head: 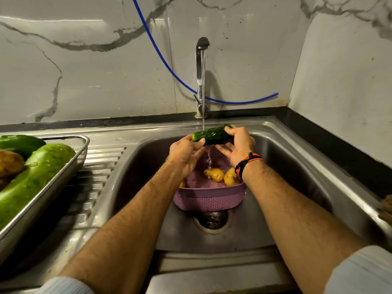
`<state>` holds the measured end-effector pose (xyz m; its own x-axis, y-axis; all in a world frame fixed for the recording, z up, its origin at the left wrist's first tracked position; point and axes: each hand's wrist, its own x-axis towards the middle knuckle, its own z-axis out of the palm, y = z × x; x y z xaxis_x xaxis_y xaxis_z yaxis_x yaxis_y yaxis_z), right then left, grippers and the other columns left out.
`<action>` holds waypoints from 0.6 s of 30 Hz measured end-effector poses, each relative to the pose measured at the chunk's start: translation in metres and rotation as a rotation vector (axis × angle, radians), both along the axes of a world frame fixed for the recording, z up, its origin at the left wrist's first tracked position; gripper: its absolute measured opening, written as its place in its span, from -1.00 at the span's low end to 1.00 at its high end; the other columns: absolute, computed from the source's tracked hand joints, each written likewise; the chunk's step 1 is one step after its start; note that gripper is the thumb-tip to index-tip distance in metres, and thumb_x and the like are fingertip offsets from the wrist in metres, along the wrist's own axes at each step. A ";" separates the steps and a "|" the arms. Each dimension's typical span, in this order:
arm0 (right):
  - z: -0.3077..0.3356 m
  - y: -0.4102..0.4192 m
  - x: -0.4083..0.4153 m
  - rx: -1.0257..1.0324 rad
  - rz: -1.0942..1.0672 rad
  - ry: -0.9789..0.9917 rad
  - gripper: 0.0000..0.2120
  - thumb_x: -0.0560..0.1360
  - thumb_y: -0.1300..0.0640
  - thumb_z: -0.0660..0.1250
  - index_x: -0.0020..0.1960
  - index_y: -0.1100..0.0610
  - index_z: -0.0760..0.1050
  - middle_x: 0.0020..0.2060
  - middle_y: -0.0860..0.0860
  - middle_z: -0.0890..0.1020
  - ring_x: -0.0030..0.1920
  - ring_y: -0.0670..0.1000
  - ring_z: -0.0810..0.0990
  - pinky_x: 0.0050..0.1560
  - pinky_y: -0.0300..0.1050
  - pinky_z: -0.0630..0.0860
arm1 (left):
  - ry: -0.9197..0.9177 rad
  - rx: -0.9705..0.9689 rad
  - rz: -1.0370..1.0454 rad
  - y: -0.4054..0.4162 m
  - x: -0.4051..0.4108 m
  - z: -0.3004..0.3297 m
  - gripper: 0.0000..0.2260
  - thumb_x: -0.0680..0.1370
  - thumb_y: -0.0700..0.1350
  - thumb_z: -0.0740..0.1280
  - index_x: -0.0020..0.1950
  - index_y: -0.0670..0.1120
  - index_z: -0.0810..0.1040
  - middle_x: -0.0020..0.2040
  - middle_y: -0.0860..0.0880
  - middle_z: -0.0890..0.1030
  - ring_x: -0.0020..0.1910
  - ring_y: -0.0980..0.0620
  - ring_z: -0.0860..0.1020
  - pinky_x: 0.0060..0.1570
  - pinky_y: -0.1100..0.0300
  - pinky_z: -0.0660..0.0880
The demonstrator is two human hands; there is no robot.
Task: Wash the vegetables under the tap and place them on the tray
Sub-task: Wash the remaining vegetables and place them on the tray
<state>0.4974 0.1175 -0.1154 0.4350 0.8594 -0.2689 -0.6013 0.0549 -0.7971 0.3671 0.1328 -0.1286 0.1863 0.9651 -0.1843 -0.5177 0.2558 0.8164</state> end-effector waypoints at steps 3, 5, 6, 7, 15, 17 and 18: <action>-0.001 -0.002 -0.008 0.060 0.127 -0.056 -0.75 0.40 0.41 0.36 0.00 0.14 0.58 0.01 0.17 0.63 0.06 0.18 0.62 -0.13 0.10 0.65 | -0.088 -0.069 0.077 0.003 -0.004 0.001 -0.70 0.53 -0.29 0.41 0.24 -0.30 0.51 0.14 -0.25 0.61 0.09 -0.14 0.65 0.13 0.04 0.61; 0.000 -0.005 -0.019 0.113 0.227 -0.128 -0.73 0.39 0.46 0.35 -0.02 0.16 0.55 -0.03 0.16 0.61 0.04 0.19 0.62 -0.10 0.11 0.64 | -0.067 -0.088 0.119 0.006 -0.010 -0.001 -0.59 0.49 -0.18 0.47 0.27 -0.29 0.49 0.16 -0.26 0.61 0.10 -0.19 0.65 0.14 -0.04 0.60; 0.000 -0.007 -0.024 0.135 0.283 -0.172 -0.72 0.39 0.47 0.36 -0.01 0.17 0.53 -0.05 0.15 0.61 0.03 0.19 0.62 -0.05 0.11 0.64 | -0.049 -0.099 0.129 0.006 -0.013 -0.002 -0.56 0.47 -0.13 0.50 0.27 -0.28 0.50 0.16 -0.25 0.62 0.10 -0.20 0.65 0.13 -0.09 0.61; 0.001 -0.010 -0.030 0.153 0.345 -0.226 -0.71 0.38 0.47 0.38 0.00 0.17 0.52 -0.06 0.15 0.62 0.03 0.21 0.63 -0.01 0.10 0.64 | -0.044 -0.107 0.127 0.007 -0.016 -0.003 -0.53 0.44 -0.09 0.52 0.26 -0.27 0.52 0.15 -0.26 0.63 0.09 -0.22 0.65 0.11 -0.16 0.60; -0.001 -0.020 -0.049 0.251 0.511 -0.778 -0.61 0.20 0.28 0.64 -0.02 0.22 0.62 -0.05 0.15 0.71 0.01 0.09 0.69 0.06 -0.01 0.65 | 0.072 -0.094 0.302 0.005 -0.044 0.001 -0.42 0.36 -0.18 0.53 0.36 -0.20 0.49 0.09 -0.24 0.66 0.02 -0.22 0.68 -0.04 -0.21 0.64; 0.000 -0.019 -0.047 0.270 0.512 -0.767 -0.62 0.27 0.25 0.61 0.05 0.26 0.62 -0.03 0.12 0.71 0.01 0.06 0.70 0.02 -0.06 0.65 | 0.176 -0.066 0.332 0.004 -0.049 0.003 -0.41 0.39 -0.27 0.49 0.40 -0.18 0.41 0.11 -0.23 0.62 0.06 -0.20 0.64 0.00 -0.19 0.63; -0.001 -0.017 -0.048 0.257 0.499 -0.768 -0.65 0.32 0.20 0.59 0.06 0.25 0.62 -0.04 0.10 0.71 0.00 0.04 0.70 0.00 -0.05 0.66 | 0.263 -0.052 0.348 0.001 -0.053 0.006 -0.40 0.40 -0.28 0.47 0.41 -0.13 0.38 0.13 -0.21 0.58 0.09 -0.18 0.62 0.06 -0.17 0.62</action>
